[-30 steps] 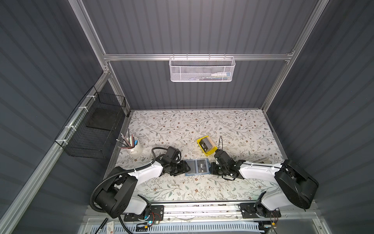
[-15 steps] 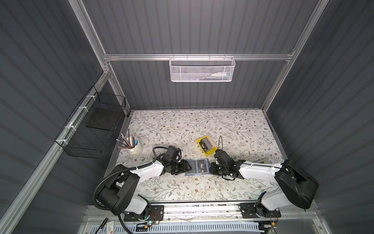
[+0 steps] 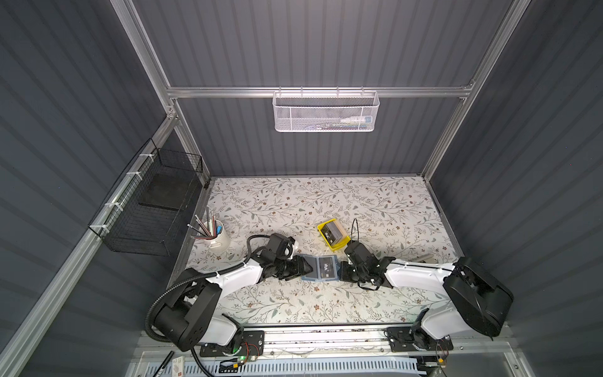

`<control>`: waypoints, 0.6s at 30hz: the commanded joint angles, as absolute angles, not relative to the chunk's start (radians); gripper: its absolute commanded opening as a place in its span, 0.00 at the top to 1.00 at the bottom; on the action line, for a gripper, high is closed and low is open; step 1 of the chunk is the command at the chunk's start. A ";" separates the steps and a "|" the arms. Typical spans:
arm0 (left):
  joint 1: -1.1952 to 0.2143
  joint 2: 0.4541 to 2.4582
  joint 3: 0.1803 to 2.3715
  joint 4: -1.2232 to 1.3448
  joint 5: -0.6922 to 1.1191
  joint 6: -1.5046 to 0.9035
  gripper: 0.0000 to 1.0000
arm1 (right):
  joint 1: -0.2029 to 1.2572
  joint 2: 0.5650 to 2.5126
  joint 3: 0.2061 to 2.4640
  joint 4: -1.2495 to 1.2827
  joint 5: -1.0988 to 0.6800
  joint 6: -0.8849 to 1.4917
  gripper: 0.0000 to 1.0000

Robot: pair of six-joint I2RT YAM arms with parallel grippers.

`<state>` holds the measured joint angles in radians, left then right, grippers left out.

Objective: Insert credit cards into a card holder
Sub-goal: Close the card holder at the center of the table.

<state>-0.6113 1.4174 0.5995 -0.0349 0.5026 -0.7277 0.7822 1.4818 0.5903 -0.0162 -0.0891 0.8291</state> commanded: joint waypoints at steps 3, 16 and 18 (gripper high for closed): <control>-0.648 1.414 0.644 -0.009 0.536 -0.744 0.46 | 0.793 1.504 0.611 -0.047 -0.086 0.824 0.86; -0.747 1.509 0.714 0.052 0.507 -0.772 0.41 | 0.793 1.498 0.612 -0.055 -0.082 0.824 0.85; -0.751 1.517 0.713 0.067 0.505 -0.778 0.40 | 0.794 1.494 0.611 -0.056 -0.081 0.823 0.85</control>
<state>-0.7448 1.5009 0.6895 0.0483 0.5083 -0.7635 0.7883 1.4879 0.6018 -0.0307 -0.0891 0.8291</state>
